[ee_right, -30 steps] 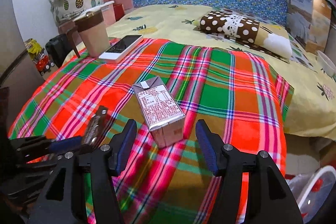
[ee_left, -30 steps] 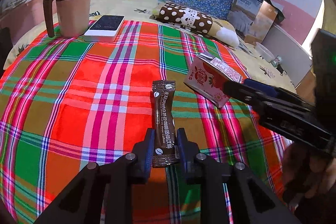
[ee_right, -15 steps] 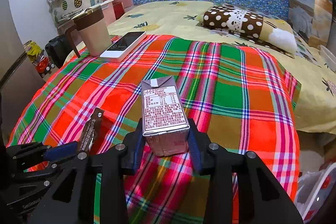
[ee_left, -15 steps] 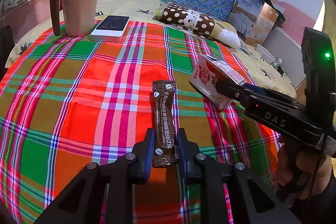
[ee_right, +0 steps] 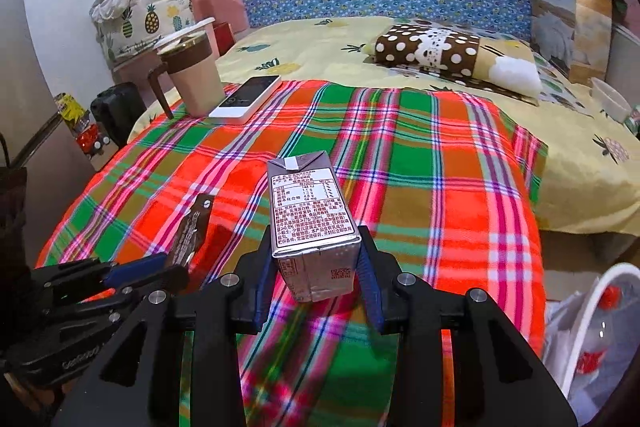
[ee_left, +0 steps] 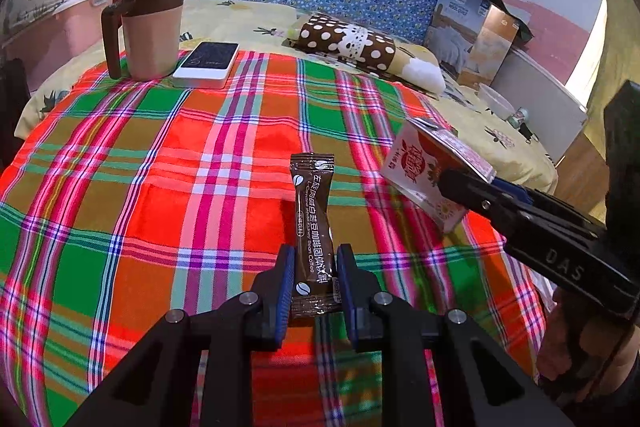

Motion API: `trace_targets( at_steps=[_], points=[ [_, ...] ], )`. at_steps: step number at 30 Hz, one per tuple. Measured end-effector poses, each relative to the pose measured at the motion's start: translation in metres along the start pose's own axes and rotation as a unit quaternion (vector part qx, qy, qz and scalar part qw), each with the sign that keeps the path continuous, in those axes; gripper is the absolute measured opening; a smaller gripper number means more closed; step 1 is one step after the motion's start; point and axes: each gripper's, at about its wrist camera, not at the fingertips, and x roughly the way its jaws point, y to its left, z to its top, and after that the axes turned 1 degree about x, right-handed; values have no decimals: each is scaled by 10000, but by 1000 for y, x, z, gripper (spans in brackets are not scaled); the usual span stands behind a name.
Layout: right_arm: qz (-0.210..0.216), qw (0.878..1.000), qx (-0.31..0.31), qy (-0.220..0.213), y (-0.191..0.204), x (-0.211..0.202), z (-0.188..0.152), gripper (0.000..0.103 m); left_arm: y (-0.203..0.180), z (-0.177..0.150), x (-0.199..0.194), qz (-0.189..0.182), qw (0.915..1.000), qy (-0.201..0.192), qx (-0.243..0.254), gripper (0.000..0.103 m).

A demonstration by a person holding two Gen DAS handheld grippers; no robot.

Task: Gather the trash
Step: 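Carry the wrapper and pink carton over the bin with both tools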

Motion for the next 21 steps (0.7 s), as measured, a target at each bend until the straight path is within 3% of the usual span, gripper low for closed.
trace_targets(
  at_steps=[21],
  points=[
    [-143,9980,449,-420,-9,-68,-40,39,-54,-26,-50,-263,9984,-223,453,22]
  ],
)
